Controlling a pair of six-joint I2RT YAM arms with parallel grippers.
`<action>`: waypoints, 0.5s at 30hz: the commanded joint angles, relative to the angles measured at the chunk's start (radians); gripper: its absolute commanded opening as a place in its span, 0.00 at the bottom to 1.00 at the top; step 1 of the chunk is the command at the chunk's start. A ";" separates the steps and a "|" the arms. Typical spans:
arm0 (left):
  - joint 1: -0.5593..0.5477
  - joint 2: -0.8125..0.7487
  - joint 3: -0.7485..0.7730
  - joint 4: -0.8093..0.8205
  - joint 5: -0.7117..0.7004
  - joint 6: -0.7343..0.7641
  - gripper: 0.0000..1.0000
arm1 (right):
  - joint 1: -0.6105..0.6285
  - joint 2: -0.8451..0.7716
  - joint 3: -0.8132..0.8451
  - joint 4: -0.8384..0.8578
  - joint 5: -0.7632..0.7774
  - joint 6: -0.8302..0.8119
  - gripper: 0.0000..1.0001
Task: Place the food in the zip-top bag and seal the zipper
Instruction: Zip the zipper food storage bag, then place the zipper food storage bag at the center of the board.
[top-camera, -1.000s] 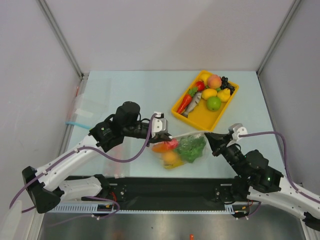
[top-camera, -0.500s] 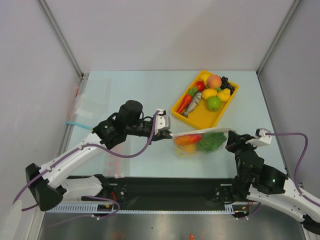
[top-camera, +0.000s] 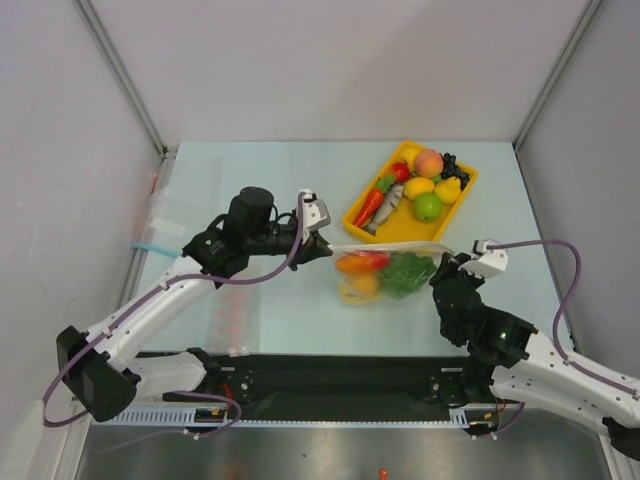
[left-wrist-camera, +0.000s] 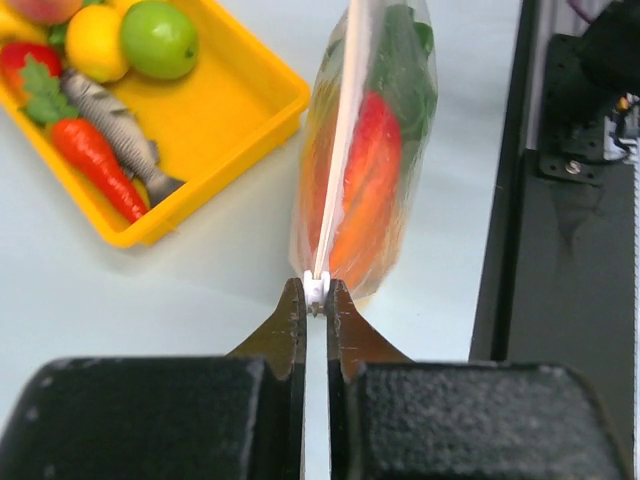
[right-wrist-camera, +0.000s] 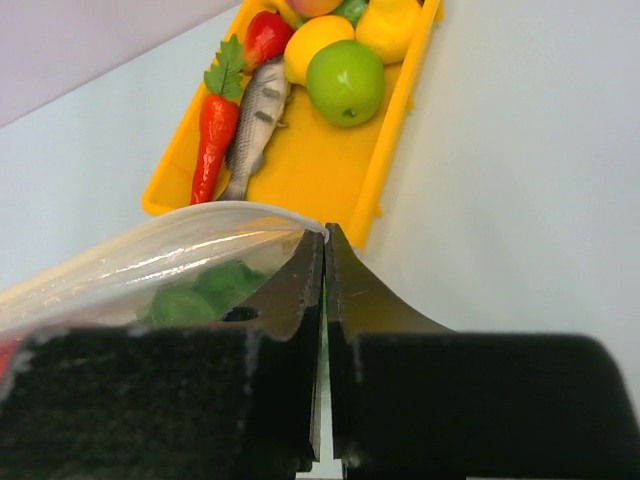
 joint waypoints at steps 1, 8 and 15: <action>0.064 0.000 0.037 0.006 -0.101 -0.054 0.00 | -0.102 0.047 0.000 0.129 0.087 -0.157 0.00; 0.104 0.038 0.047 -0.008 -0.238 -0.072 0.00 | -0.208 0.136 0.028 0.226 -0.102 -0.233 0.00; 0.144 0.046 0.014 0.087 -0.244 -0.112 0.00 | -0.211 0.155 0.089 0.209 -0.064 -0.248 0.06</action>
